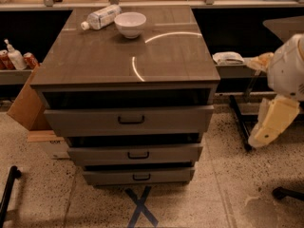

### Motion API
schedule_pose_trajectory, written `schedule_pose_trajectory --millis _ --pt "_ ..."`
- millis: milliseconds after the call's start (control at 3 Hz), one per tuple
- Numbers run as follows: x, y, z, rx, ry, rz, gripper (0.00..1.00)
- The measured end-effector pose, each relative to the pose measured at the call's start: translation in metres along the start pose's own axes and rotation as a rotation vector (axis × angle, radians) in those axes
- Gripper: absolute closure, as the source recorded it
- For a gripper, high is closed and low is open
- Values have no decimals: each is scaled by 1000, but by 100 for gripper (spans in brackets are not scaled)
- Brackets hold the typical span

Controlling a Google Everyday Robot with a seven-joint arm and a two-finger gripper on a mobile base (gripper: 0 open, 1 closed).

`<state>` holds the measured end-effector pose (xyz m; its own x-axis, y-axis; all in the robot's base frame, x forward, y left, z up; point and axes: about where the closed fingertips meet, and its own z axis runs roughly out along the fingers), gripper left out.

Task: Open middle drawer

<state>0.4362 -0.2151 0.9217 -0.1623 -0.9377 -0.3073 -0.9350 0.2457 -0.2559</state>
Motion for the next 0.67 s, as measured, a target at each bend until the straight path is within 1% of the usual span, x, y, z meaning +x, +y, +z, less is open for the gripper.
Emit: schedule_pose_trajectory --millis 333,667 --pt "2 16 66 -57 -109 -42 0" --pt "1 34 151 -198 -230 -51 0"
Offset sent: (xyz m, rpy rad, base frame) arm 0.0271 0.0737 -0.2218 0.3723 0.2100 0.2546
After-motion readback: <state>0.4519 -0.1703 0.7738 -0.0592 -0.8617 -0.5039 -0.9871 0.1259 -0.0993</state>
